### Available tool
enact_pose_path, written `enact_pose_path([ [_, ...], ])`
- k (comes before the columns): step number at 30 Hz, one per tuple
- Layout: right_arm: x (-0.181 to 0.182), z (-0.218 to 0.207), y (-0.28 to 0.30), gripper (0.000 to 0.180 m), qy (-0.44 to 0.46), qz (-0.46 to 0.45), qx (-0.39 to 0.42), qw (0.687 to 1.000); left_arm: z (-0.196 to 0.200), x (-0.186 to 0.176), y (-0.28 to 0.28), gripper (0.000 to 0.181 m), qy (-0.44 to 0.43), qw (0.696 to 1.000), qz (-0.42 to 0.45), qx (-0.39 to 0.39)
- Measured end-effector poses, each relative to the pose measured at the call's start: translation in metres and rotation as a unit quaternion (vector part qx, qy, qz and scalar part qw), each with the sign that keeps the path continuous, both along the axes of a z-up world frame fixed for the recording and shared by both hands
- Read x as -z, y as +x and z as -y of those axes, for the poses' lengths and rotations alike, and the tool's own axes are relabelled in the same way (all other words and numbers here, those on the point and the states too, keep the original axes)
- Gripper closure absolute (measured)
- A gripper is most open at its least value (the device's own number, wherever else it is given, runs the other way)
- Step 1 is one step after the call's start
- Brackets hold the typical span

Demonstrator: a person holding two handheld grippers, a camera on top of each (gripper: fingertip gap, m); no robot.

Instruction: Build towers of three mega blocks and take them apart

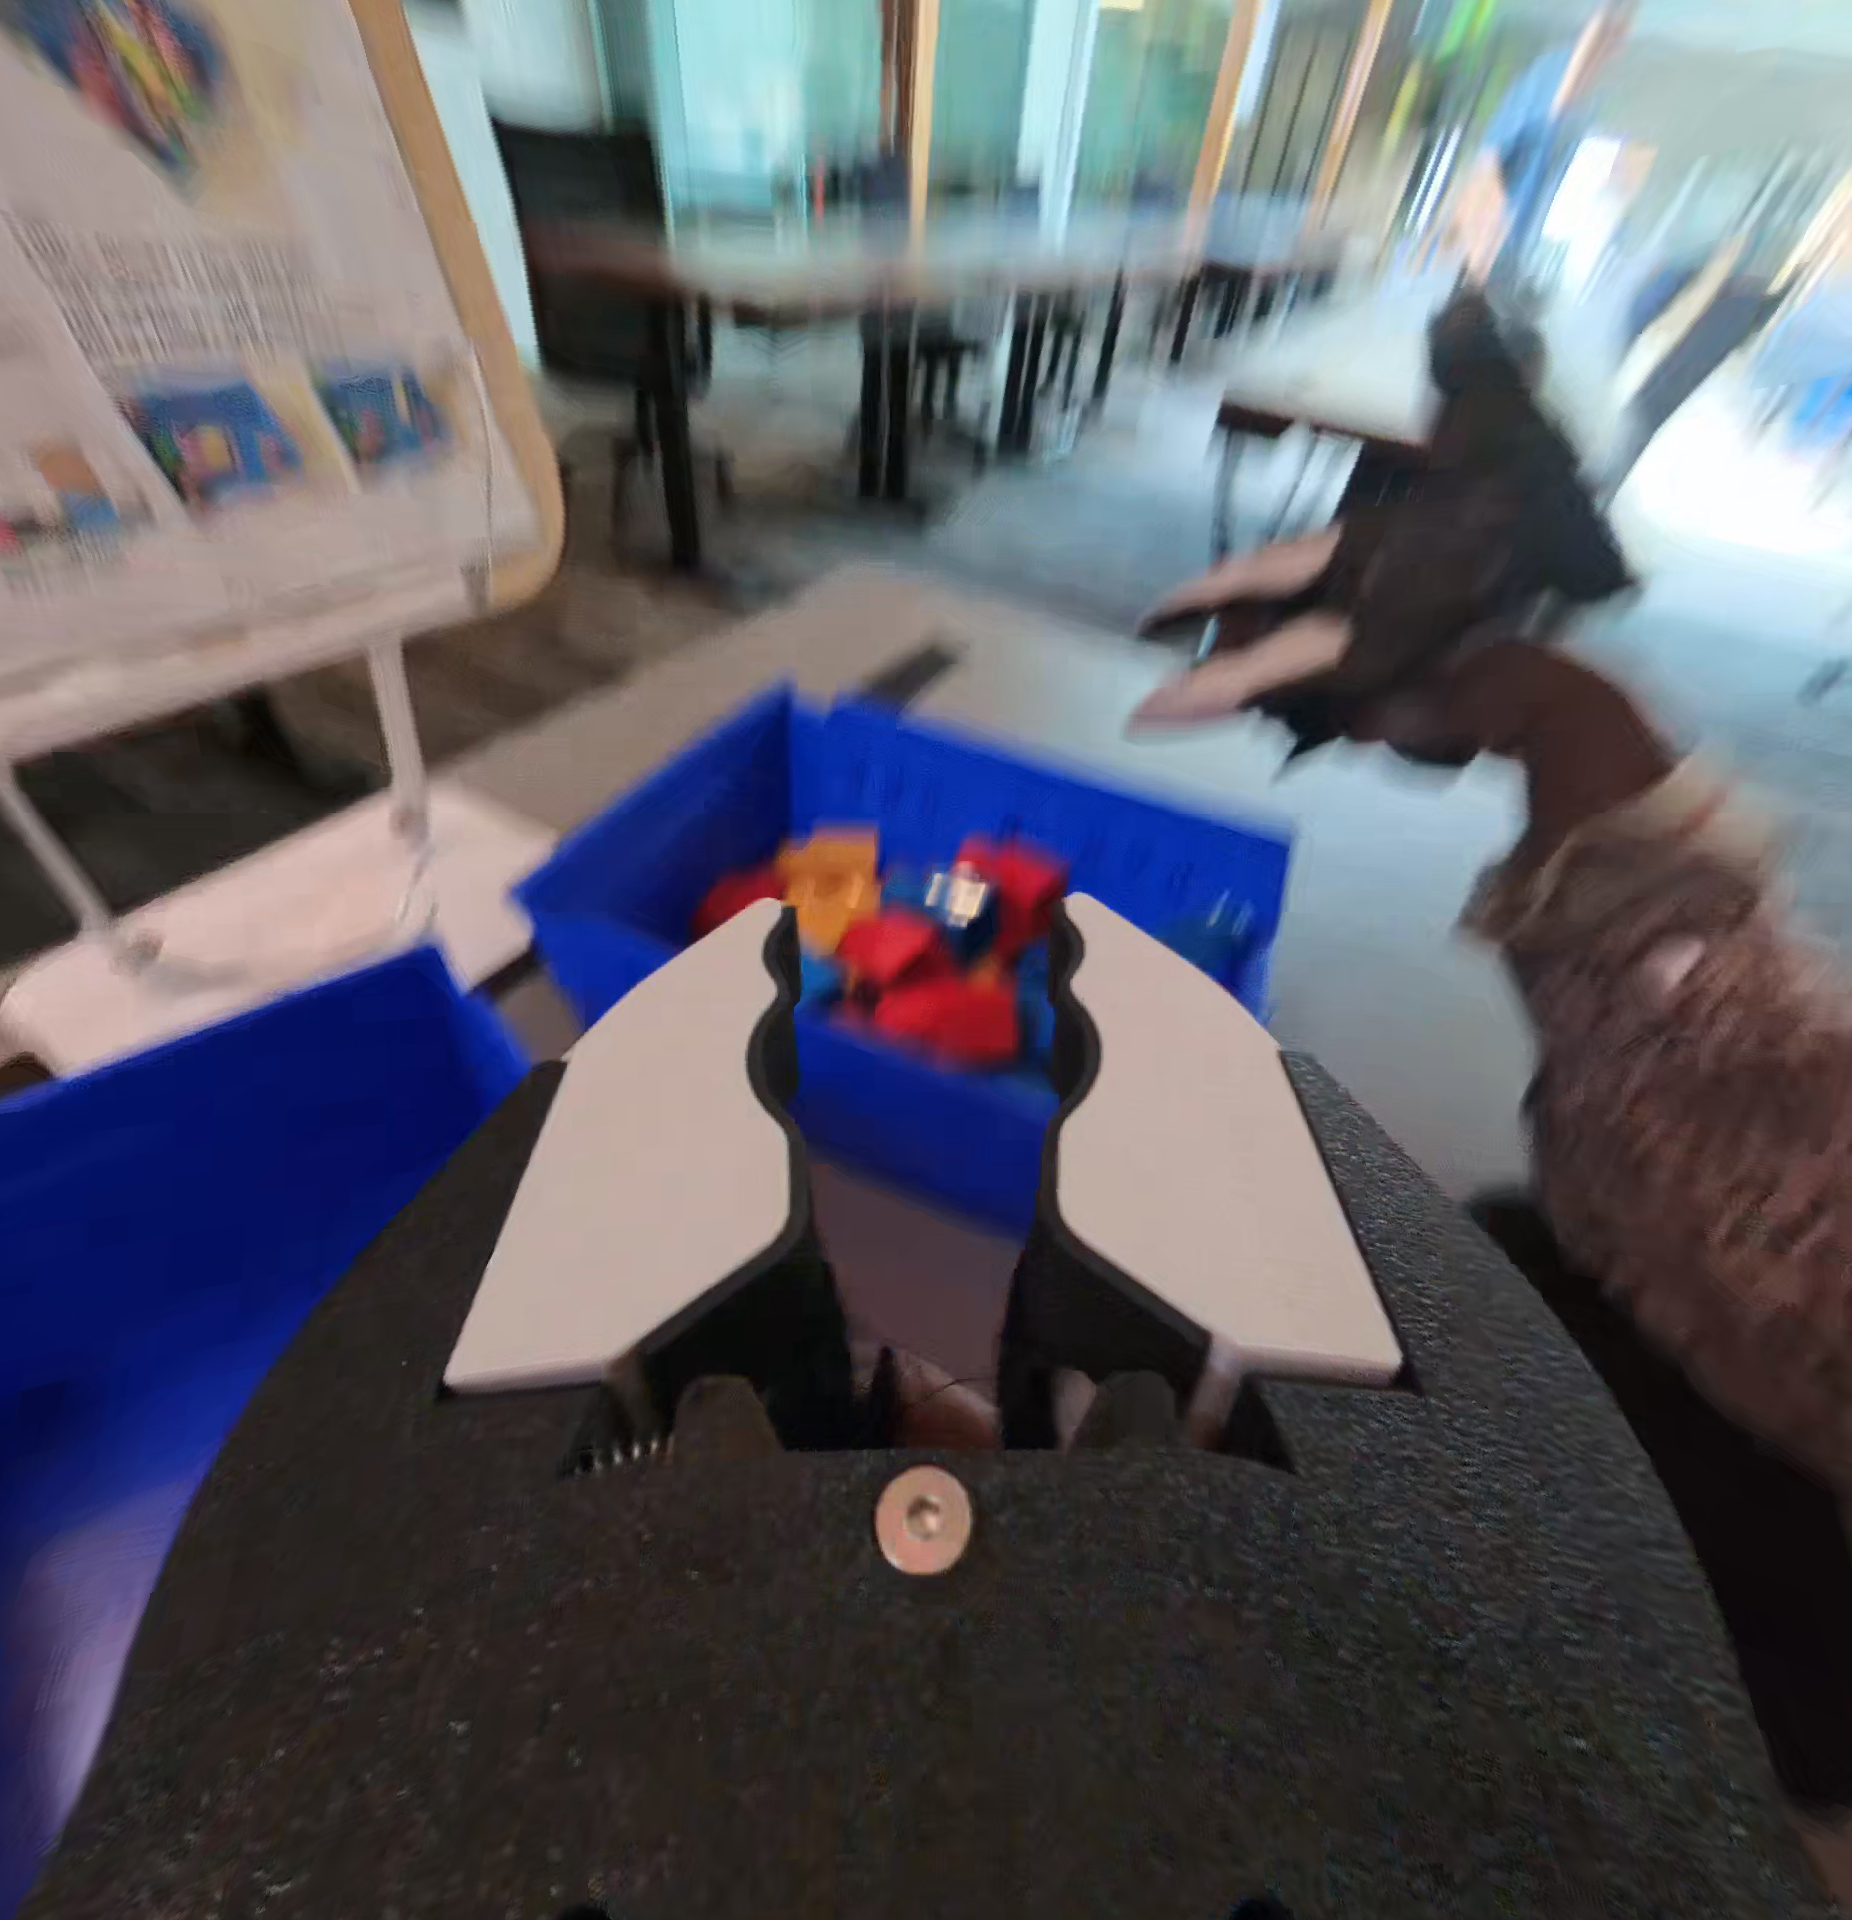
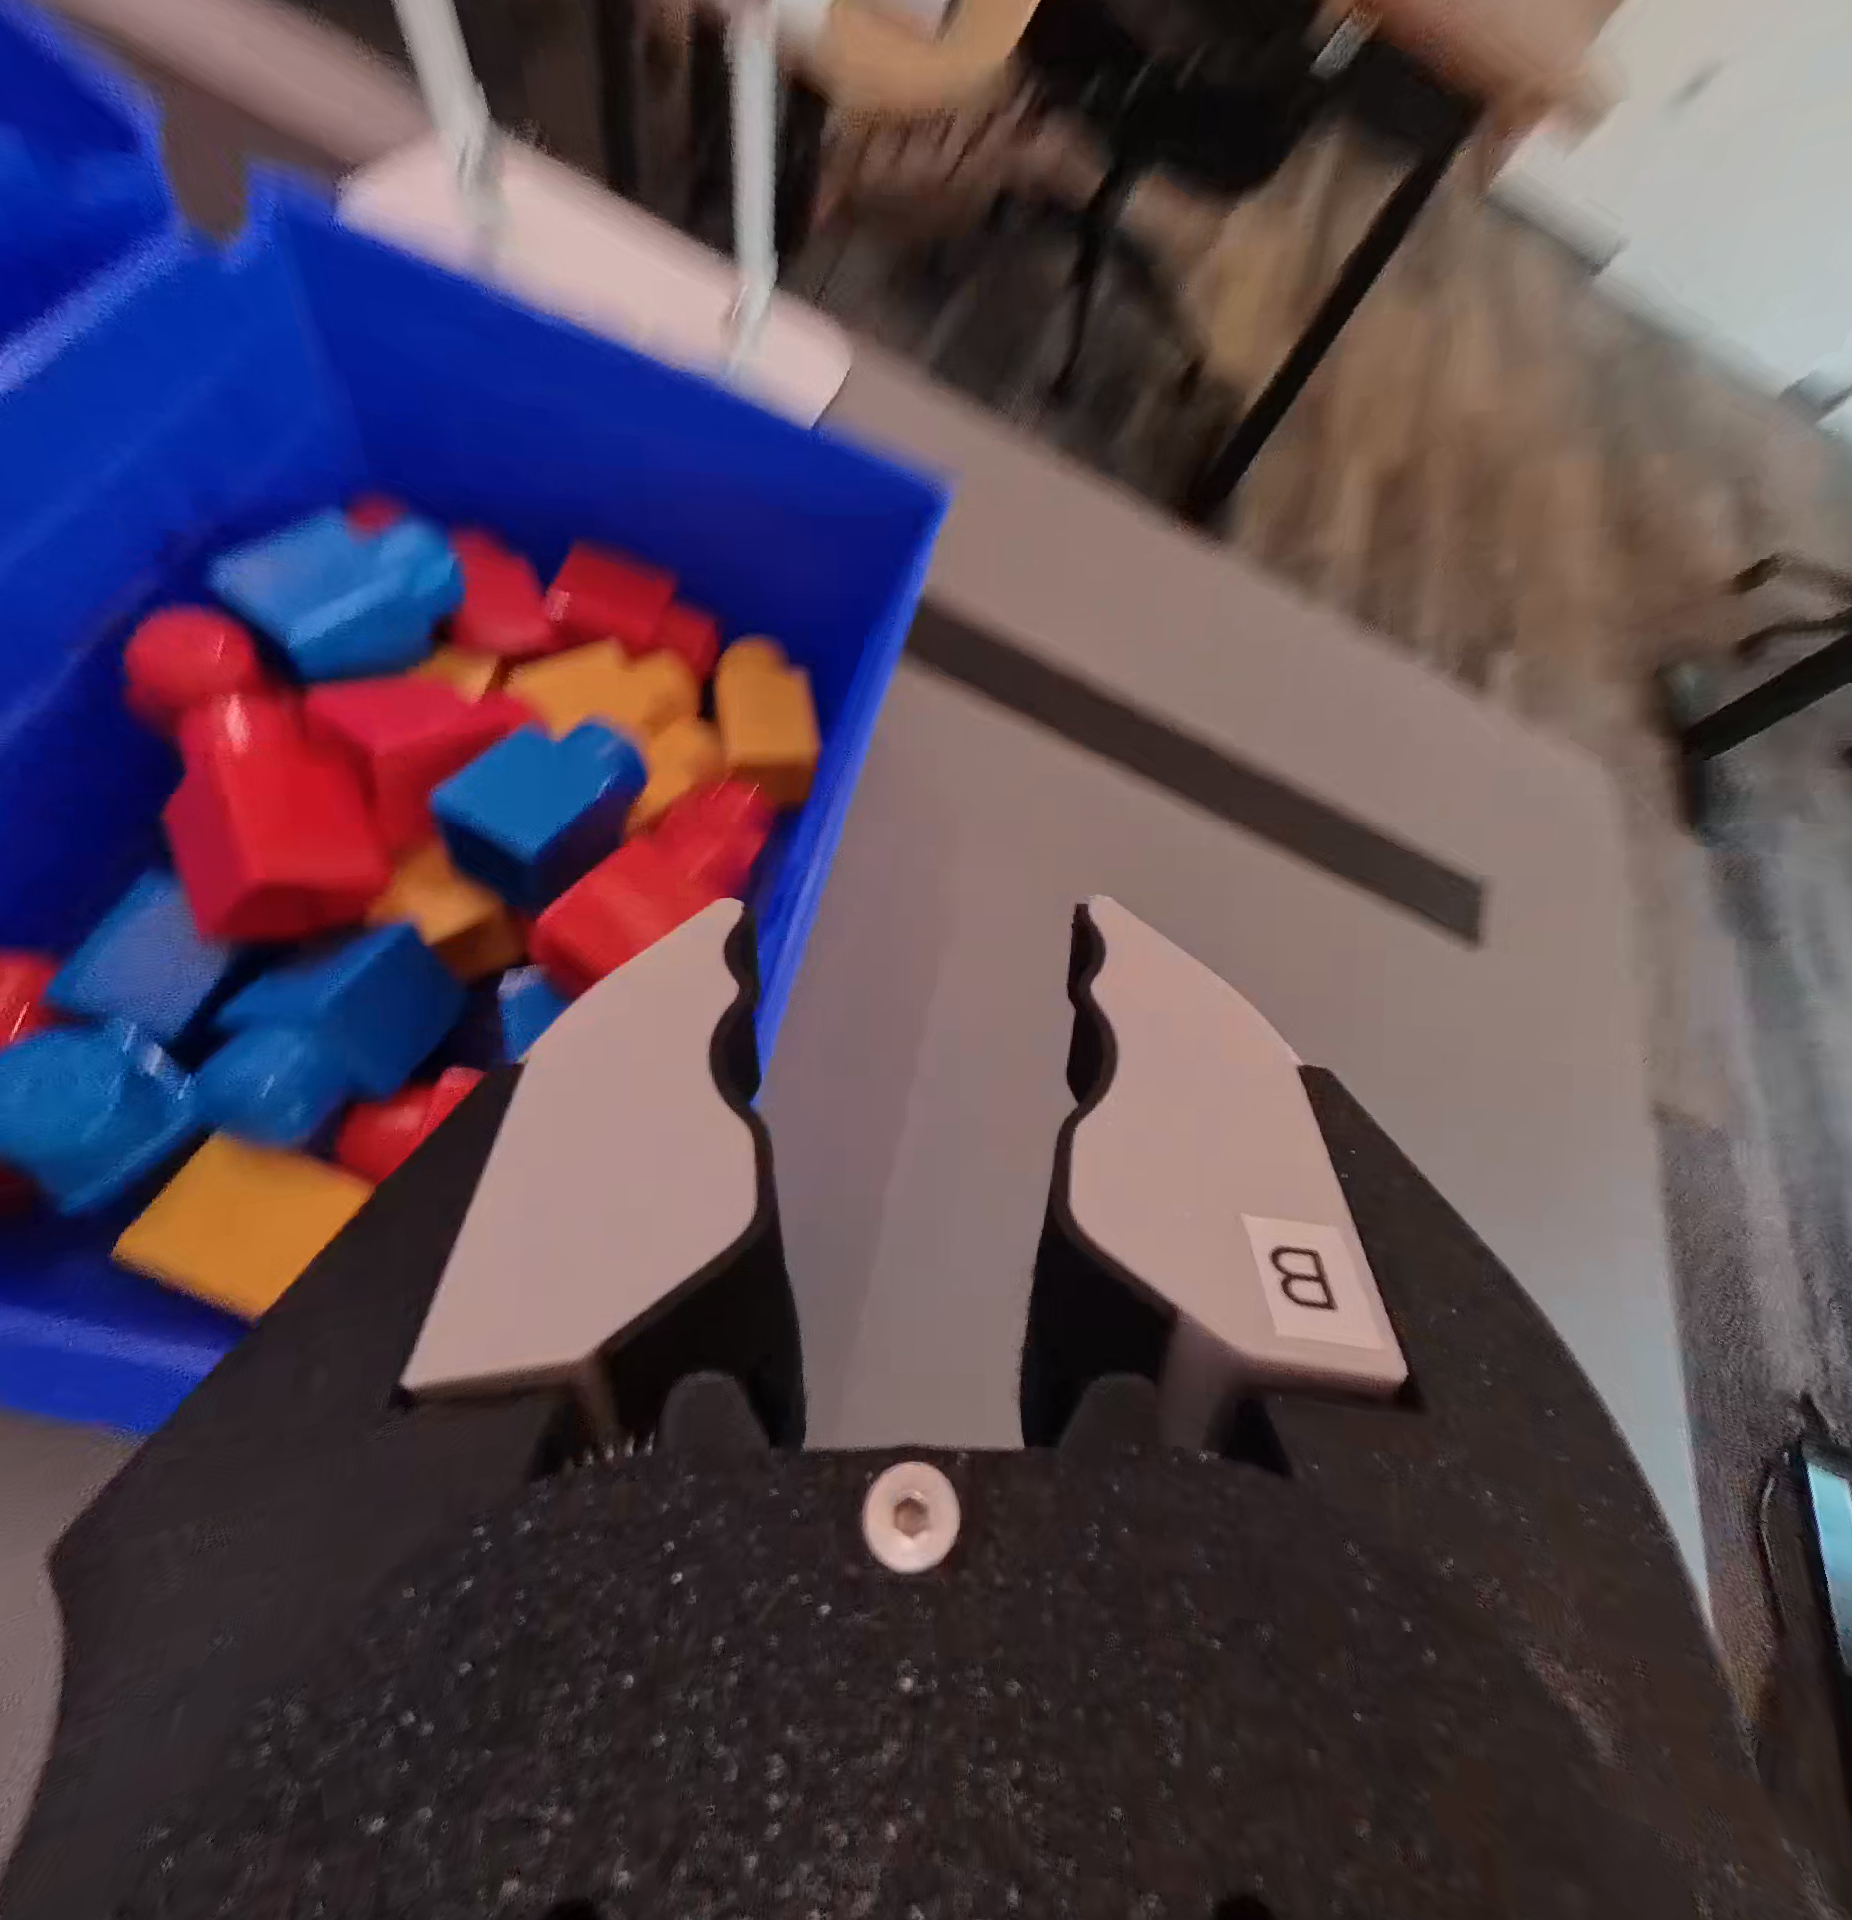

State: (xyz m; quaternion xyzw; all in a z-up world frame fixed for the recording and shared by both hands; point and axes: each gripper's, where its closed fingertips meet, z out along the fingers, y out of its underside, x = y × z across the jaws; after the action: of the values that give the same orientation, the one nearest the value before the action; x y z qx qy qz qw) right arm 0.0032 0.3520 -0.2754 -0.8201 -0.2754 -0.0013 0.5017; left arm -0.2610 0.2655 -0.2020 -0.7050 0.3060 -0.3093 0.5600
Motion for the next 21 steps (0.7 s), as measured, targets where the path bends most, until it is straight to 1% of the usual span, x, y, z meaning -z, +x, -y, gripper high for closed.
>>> enact_pose_path([
  [1, -0.016, -0.004, 0.004, 0.120, 0.052, -0.020, 0.011, 0.998, 0.004, -0.027, 0.004, 0.128, 0.024, 0.997, 0.077, 0.000],
  [2, -0.033, -0.006, 0.008, 0.117, 0.102, -0.039, 0.016, 0.994, 0.007, -0.049, 0.004, 0.118, 0.044, 0.989, 0.143, -0.003],
  [3, -0.047, -0.005, 0.012, 0.115, 0.136, -0.062, 0.022, 0.989, 0.011, -0.067, 0.004, 0.106, 0.066, 0.980, 0.190, -0.008],
  [4, -0.060, -0.004, 0.016, 0.111, 0.161, -0.093, 0.030, 0.982, 0.015, -0.080, 0.003, 0.093, 0.090, 0.972, 0.217, -0.013],
  [5, -0.073, -0.002, 0.019, 0.105, 0.182, -0.127, 0.035, 0.974, 0.019, -0.089, 0.004, 0.076, 0.116, 0.967, 0.226, -0.021],
  [6, -0.087, 0.002, 0.020, 0.095, 0.205, -0.167, 0.030, 0.964, 0.022, -0.095, 0.004, 0.059, 0.142, 0.965, 0.218, -0.036],
  [7, -0.104, 0.007, 0.018, 0.079, 0.228, -0.220, 0.019, 0.948, 0.024, -0.099, 0.004, 0.043, 0.165, 0.964, 0.199, -0.055],
  [8, -0.122, 0.014, 0.015, 0.059, 0.249, -0.277, 0.001, 0.928, 0.027, -0.101, 0.006, 0.035, 0.187, 0.965, 0.169, -0.072],
  [10, -0.158, 0.025, 0.014, 0.034, 0.275, -0.384, -0.026, 0.881, 0.032, -0.102, 0.009, 0.034, 0.217, 0.963, 0.125, -0.103],
  [11, -0.173, 0.029, 0.016, 0.032, 0.284, -0.418, -0.031, 0.862, 0.036, -0.104, 0.012, 0.034, 0.226, 0.960, 0.121, -0.115],
  [12, -0.183, 0.032, 0.019, 0.032, 0.290, -0.430, -0.033, 0.854, 0.042, -0.105, 0.016, 0.034, 0.231, 0.957, 0.126, -0.125],
  [13, -0.189, 0.034, 0.021, 0.032, 0.295, -0.426, -0.035, 0.854, 0.051, -0.104, 0.022, 0.034, 0.233, 0.954, 0.135, -0.128],
  [15, -0.191, 0.042, 0.017, 0.032, 0.293, -0.398, -0.049, 0.868, 0.070, -0.090, 0.039, 0.034, 0.223, 0.956, 0.141, -0.127],
  [17, -0.172, 0.053, 0.010, 0.033, 0.273, -0.364, -0.059, 0.889, 0.087, -0.063, 0.061, 0.035, 0.203, 0.961, 0.134, -0.131],
  [19, -0.137, 0.067, 0.008, 0.033, 0.252, -0.337, -0.055, 0.906, 0.096, -0.026, 0.077, 0.035, 0.173, 0.968, 0.118, -0.139],
  [21, -0.092, 0.080, 0.008, 0.031, 0.229, -0.335, -0.038, 0.913, 0.093, 0.016, 0.085, 0.037, 0.131, 0.972, 0.111, -0.161],
])
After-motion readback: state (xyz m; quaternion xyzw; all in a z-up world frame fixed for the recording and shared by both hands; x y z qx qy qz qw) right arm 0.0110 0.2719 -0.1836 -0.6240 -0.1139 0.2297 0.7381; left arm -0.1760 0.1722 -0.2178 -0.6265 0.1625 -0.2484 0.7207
